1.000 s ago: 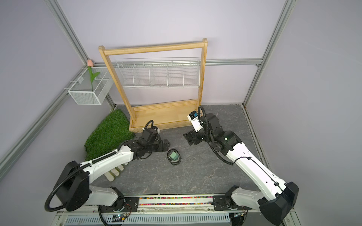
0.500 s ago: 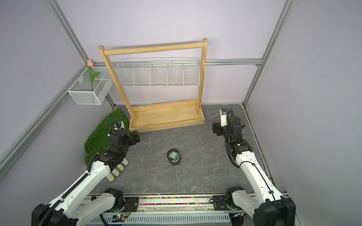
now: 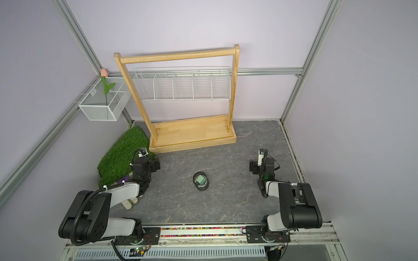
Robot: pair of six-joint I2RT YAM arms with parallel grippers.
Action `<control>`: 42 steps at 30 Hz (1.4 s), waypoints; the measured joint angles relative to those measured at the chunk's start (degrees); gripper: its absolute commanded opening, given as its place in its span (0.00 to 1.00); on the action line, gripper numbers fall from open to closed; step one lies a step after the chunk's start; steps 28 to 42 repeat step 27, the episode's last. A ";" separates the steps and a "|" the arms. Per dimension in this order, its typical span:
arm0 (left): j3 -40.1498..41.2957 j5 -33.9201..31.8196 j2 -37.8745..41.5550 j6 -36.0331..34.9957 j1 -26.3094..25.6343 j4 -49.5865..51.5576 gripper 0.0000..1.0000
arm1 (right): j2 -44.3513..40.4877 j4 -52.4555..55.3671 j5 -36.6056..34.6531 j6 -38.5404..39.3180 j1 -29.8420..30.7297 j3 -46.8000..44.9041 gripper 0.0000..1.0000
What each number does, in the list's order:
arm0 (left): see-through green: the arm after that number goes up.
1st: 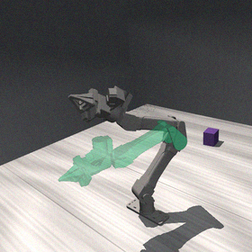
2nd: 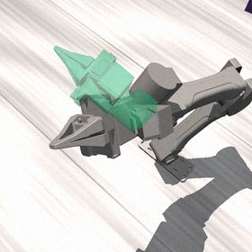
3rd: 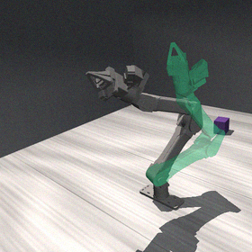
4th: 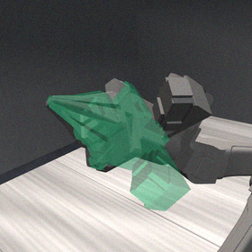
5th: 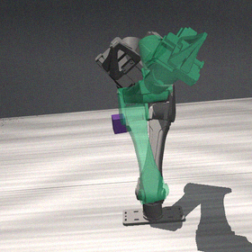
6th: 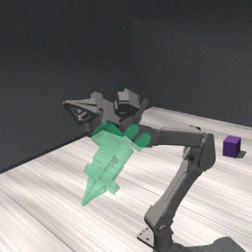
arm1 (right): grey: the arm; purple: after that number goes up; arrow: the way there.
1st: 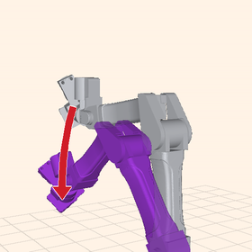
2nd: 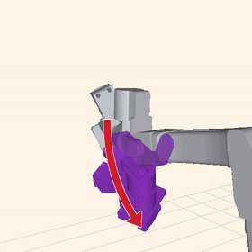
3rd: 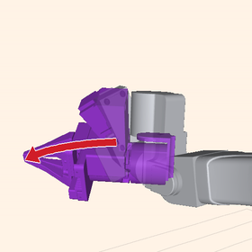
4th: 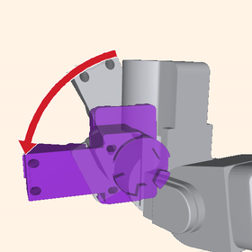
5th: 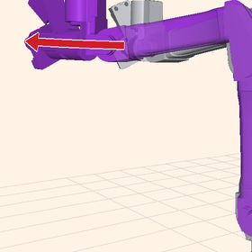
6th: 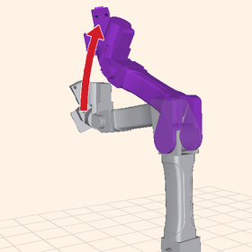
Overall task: Pack away charging kits
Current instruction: Reset both arms
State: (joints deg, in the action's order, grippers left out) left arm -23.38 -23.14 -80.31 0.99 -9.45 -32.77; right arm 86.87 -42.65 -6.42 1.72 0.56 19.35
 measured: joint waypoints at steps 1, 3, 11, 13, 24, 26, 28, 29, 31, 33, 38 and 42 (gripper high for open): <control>0.02 0.81 -0.66 -0.04 0.79 -2.03 1.00 | 1.22 -1.29 0.26 0.00 -0.07 0.04 0.89; 0.50 2.49 -3.78 0.00 3.02 -9.05 1.00 | 1.88 -2.25 0.55 0.02 -0.09 0.63 0.89; 0.98 4.85 -8.04 0.85 5.11 -14.73 0.99 | 1.86 -7.02 1.33 0.02 -0.20 1.81 0.89; 0.98 5.11 -8.02 0.87 5.11 -15.02 0.99 | 1.86 -7.02 1.33 0.02 -0.20 1.81 0.89; 1.01 5.20 -8.24 0.85 5.11 -17.77 0.99 | 1.86 -7.23 1.33 0.02 -0.17 1.81 0.89; 1.01 5.20 -8.24 0.85 5.11 -17.92 0.99 | 1.86 -7.23 1.33 0.02 -0.20 1.84 0.89; 0.98 5.20 -8.24 0.85 5.11 -17.94 0.99 | 1.86 -7.28 1.33 0.02 -0.20 1.84 0.89; 0.98 5.20 -8.24 0.85 5.11 -17.94 0.99 | 1.86 -7.28 1.33 0.02 -0.20 1.84 0.89; 0.98 5.20 -8.24 0.85 5.11 -17.94 0.99 | 1.86 -7.28 1.33 0.02 -0.20 1.84 0.89; 0.98 5.20 -8.24 0.85 5.11 -17.94 0.99 | 1.86 -7.28 1.33 0.02 -0.20 1.84 0.89; 0.98 5.20 -8.24 0.85 5.11 -17.94 0.99 | 1.86 -7.28 1.33 0.02 -0.20 1.84 0.89; 0.98 5.20 -8.24 0.85 5.11 -17.94 0.99 | 1.86 -7.28 1.33 0.02 -0.20 1.84 0.89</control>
